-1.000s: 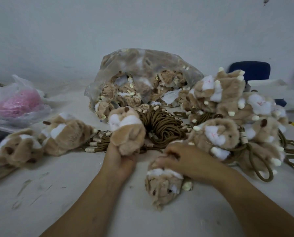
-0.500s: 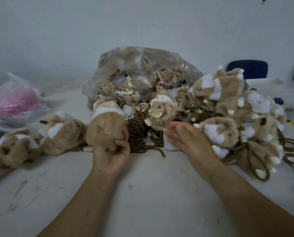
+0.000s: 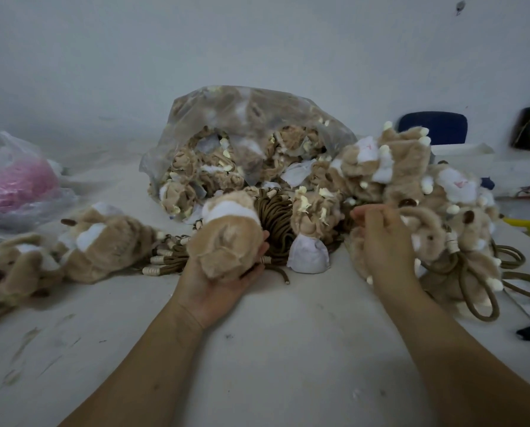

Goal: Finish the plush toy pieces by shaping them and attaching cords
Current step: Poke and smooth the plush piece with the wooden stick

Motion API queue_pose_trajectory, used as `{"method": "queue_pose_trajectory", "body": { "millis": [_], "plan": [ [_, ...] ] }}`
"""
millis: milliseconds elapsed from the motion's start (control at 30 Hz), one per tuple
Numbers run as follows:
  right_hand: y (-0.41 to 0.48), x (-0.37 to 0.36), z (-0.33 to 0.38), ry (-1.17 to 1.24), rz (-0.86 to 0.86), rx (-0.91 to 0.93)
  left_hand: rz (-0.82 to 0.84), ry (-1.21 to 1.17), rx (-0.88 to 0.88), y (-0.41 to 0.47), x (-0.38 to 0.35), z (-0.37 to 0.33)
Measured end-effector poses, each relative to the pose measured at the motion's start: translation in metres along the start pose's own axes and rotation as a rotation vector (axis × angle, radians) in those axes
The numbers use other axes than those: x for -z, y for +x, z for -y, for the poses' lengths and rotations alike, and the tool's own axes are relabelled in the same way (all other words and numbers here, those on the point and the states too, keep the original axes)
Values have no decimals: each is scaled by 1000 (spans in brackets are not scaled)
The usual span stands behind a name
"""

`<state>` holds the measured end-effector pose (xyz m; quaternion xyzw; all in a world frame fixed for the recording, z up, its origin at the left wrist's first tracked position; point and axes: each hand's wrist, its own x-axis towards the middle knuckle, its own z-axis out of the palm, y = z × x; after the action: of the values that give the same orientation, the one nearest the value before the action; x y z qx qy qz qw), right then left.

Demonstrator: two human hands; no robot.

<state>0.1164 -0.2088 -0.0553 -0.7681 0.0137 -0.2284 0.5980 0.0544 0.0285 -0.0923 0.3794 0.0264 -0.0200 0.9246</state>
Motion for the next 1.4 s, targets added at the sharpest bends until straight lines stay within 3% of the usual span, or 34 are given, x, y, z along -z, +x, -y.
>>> {"method": "queue_pose_trajectory", "body": {
  "millis": [67, 167, 233, 367, 433, 567, 600, 667, 733, 800, 867, 933, 1000, 1067, 1267, 1367, 1400],
  "plan": [
    [-9, -9, -8, -284, 208, 137, 28, -25, 18, 0, 0, 1],
    [-36, -28, -18, -460, 625, 430, 76, -63, 41, -3, -4, 2],
    [-50, -37, -19, -497, 799, 599, 123, -97, 61, -7, -10, 1],
    [-61, -40, -12, -398, 976, 611, 89, -204, 59, -10, -15, 1],
    [-59, -37, -3, -447, 838, 707, 24, -204, 0, -5, -10, 2],
    [-23, -13, 8, -721, 25, 747, -82, -136, -162, 0, -6, 0],
    [-16, -4, 6, -813, -47, 662, -90, -115, -182, -1, -7, 0],
    [-12, 8, -1, -1112, 84, 380, -108, -91, -192, -1, -7, 1],
    [-12, 7, -11, -1250, 218, 320, -114, -134, -171, 1, -5, 1],
    [-16, 1, -3, -1060, 236, 424, -103, -181, -132, 0, -4, 0],
    [-25, -11, 11, -743, 196, 685, -31, -243, -66, -4, -6, -3],
    [-42, -25, 17, -545, 313, 907, 43, -313, -34, -8, -4, -5],
    [-62, -39, 9, -572, 591, 824, 185, -358, 32, -13, -3, -7],
    [-67, -44, -6, -611, 716, 677, 284, -361, 85, -16, -8, -7],
    [-59, -39, -11, -661, 676, 682, 199, -271, 7, -8, -7, -4],
    [-57, -37, -6, -491, 687, 614, 180, -210, 1, -10, -8, -4],
    [-50, -34, -4, -415, 603, 608, 168, -197, -7, -10, -9, -4]
  ]
}}
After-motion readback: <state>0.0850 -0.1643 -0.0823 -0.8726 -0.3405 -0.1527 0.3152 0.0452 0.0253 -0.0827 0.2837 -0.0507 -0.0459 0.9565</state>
